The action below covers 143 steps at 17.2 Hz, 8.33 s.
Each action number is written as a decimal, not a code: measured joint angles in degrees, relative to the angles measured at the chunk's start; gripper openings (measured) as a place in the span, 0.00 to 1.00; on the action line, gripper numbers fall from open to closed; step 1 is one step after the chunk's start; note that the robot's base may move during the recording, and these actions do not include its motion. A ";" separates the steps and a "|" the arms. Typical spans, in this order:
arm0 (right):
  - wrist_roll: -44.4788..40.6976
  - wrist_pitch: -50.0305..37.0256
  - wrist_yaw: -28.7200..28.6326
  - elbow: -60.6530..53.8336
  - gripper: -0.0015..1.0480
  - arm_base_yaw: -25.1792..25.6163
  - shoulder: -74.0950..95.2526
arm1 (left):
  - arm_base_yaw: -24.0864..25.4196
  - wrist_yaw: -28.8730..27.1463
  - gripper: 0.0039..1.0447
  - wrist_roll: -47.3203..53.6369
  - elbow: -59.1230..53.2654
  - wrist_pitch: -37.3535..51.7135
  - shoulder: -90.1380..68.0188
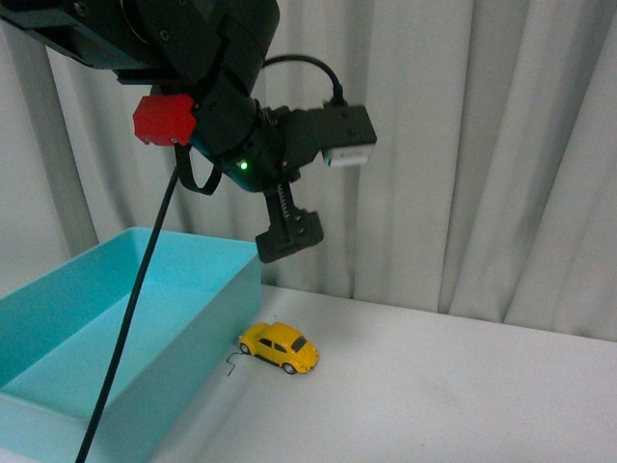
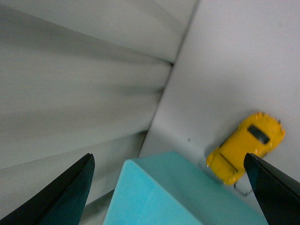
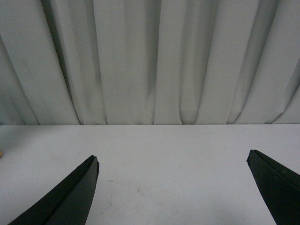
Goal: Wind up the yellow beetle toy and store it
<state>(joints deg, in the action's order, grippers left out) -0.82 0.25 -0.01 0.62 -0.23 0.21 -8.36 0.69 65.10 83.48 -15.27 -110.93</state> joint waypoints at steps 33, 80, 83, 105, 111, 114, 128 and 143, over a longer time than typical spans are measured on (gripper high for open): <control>0.00 0.00 0.02 0.00 0.94 0.00 0.00 | 0.07 -11.19 0.56 13.16 11.87 -10.16 -24.70; 0.02 -0.02 0.02 0.00 0.94 0.00 0.00 | 24.00 3.85 0.94 -46.82 -23.54 15.26 12.50; 0.02 0.00 0.02 0.00 0.94 0.00 0.00 | 24.22 8.94 0.90 -48.26 -33.97 23.10 26.80; 0.00 0.00 0.02 0.00 0.94 0.00 0.00 | 8.39 -0.68 0.01 -64.89 -79.49 52.28 69.24; 0.00 0.00 0.04 0.00 0.94 0.00 0.00 | 8.39 -0.70 0.01 -64.89 -82.90 41.35 84.48; 0.00 -0.02 0.02 0.00 0.94 0.00 0.00 | 8.39 -0.70 0.01 -64.89 -82.90 37.51 88.78; 0.02 0.00 0.04 0.00 0.94 0.00 -0.02 | 8.39 -0.61 0.01 -64.87 -82.88 16.50 106.49; 0.02 -0.04 0.02 0.00 0.94 0.00 -0.02 | 8.35 -0.72 0.76 -64.96 -82.88 15.06 110.60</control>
<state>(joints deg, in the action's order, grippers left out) -0.80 0.21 0.01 0.62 -0.23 0.19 -0.01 -0.03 0.14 0.60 -0.21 -0.34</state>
